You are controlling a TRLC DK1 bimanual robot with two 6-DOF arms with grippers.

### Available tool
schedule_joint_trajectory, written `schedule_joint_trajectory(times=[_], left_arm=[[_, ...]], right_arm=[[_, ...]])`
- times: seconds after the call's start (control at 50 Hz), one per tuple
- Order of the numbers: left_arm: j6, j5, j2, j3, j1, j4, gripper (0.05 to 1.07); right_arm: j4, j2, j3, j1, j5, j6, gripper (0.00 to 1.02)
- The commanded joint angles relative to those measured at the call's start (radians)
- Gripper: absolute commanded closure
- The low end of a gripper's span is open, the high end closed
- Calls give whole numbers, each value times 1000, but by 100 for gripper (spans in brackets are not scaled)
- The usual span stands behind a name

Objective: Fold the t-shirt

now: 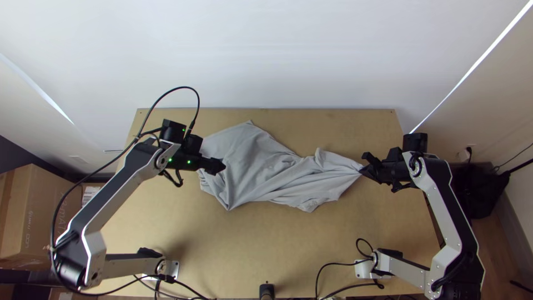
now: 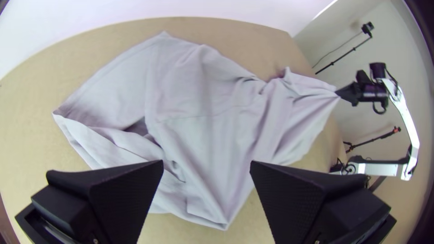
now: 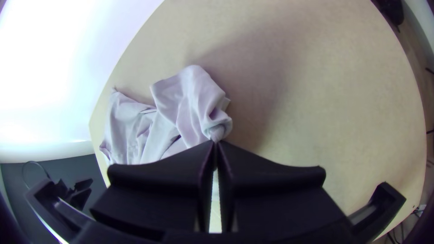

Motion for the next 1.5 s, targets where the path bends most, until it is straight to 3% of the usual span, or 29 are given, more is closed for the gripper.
schedule_joint_trajectory(times=[0.0, 0.64, 0.78, 1.44, 1.48], left_arm=[[0, 16, 118, 48, 36, 12, 15], [-13, 2, 413, 152, 79, 130, 23], [-20, -1, 425, 148, 80, 142, 34], [-33, -19, 468, 138, 14, 156, 35], [-33, -19, 468, 137, 10, 157, 42]], right_arm=[[-11, -14, -9, -9, -5, 8, 100], [-8, -51, -49, 33, -5, 71, 100], [2, -58, -64, 33, -5, 81, 100], [20, -86, -99, 36, -5, 88, 100], [20, -87, -99, 36, -5, 88, 100]])
